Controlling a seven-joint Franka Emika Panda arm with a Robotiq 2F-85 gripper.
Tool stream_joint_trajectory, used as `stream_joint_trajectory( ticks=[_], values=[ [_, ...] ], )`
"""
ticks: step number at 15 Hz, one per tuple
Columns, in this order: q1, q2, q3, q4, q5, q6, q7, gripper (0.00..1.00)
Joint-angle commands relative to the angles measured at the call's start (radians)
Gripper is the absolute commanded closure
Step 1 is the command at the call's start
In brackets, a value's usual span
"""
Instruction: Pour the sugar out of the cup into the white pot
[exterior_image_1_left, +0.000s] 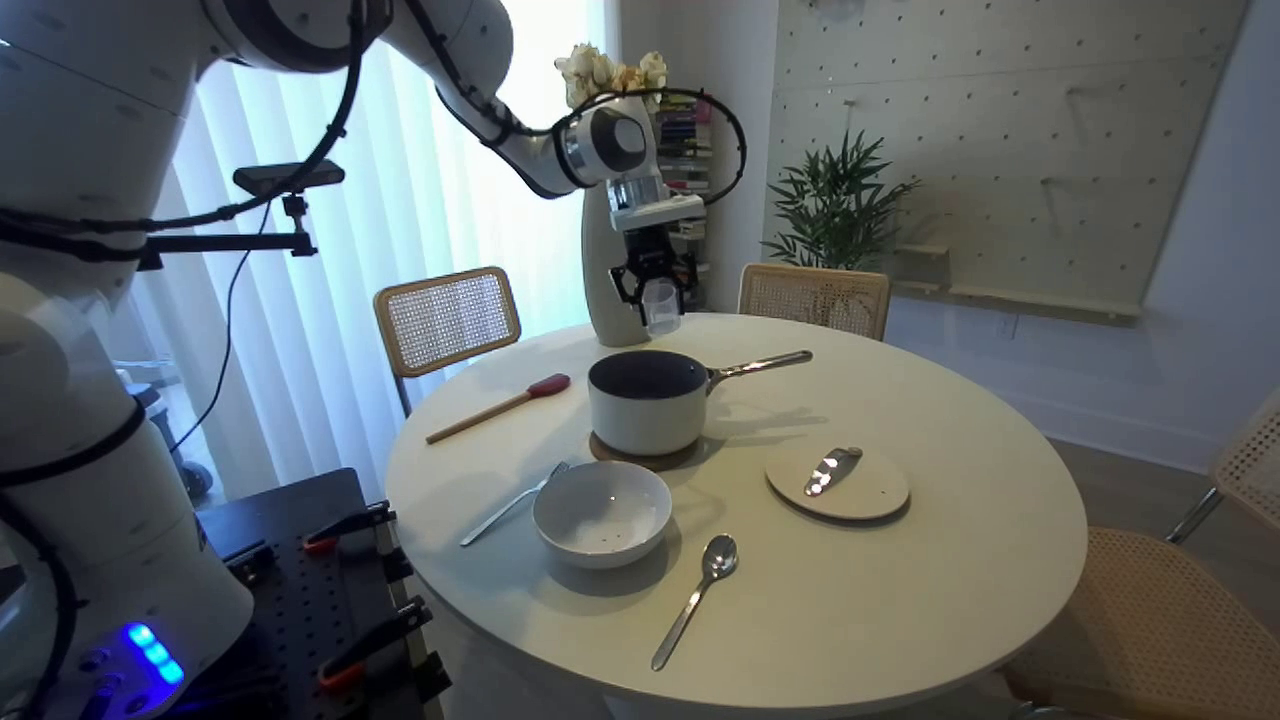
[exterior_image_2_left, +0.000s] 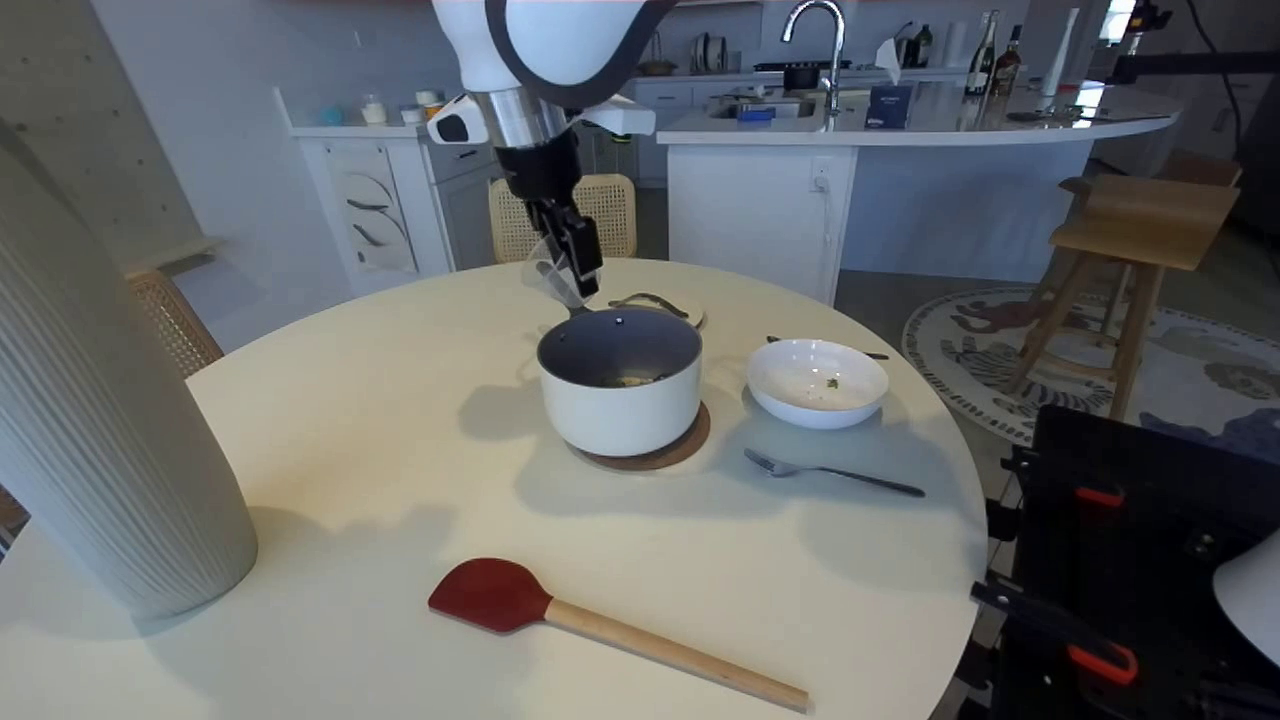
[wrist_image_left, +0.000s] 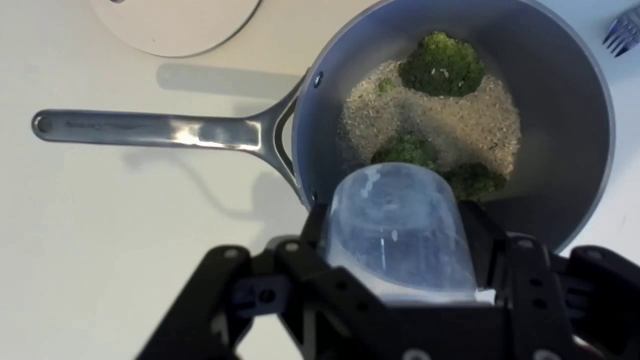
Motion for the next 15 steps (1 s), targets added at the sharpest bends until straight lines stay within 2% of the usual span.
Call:
stream_joint_trajectory(
  ticks=[1,5,10,15],
  values=[
    [-0.029,-0.124,-0.016,-0.146,0.103,0.081,-0.057,0.59],
    [-0.056,-0.203,-0.019,-0.274,0.217,0.191,-0.105,0.59],
    [-0.065,-0.288,-0.003,-0.439,0.398,0.386,-0.193,0.59],
    [-0.049,-0.377,-0.012,-0.528,0.455,0.427,-0.252,0.59]
  ],
)
